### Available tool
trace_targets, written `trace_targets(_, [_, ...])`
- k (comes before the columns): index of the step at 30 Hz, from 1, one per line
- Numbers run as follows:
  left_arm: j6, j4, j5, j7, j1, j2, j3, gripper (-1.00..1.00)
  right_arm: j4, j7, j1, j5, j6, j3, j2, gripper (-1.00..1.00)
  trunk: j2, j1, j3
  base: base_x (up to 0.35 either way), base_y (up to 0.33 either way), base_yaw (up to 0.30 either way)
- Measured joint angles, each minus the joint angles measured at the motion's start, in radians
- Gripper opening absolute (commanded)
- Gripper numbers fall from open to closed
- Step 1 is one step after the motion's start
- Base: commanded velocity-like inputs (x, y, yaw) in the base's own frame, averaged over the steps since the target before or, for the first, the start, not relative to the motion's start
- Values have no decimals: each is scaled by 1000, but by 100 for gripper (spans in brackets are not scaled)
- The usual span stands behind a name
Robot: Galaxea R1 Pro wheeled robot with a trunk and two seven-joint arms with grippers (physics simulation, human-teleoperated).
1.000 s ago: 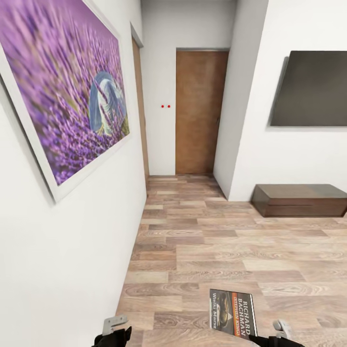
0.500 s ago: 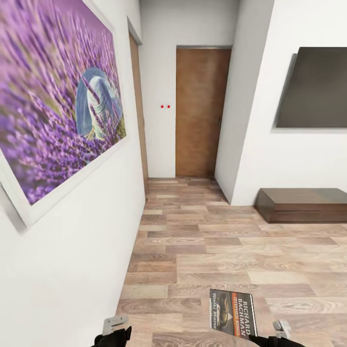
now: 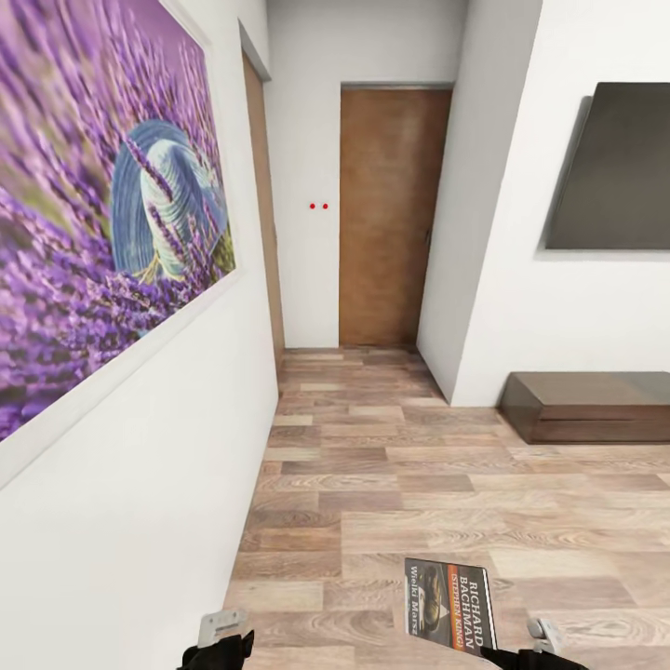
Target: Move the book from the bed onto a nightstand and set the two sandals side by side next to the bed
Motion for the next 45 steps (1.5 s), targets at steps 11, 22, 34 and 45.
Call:
trace_targets(11, [0, 0, 1, 0, 0, 0, 0, 100, 0, 0, 0, 0, 0, 0, 0, -100, 0, 0, 0, 328, 0, -89])
trace_targets(22, [0, 0, 0, 0, 0, 0, 0, 100, 0, 0, 0, 0, 0, 0, 0, -100, 0, 0, 0, 328, 0, -15])
trace_targets(34, [0, 1, 1, 0, 0, 0, 0, 100, 0, 0, 0, 0, 0, 0, 0, -100, 0, 0, 0, 328, 0, -227])
trace_targets(45, [0, 1, 0, 0, 0, 0, 0, 100, -1, 0, 0, 0, 0, 0, 0, -100, 0, 0, 0, 328, 0, -249])
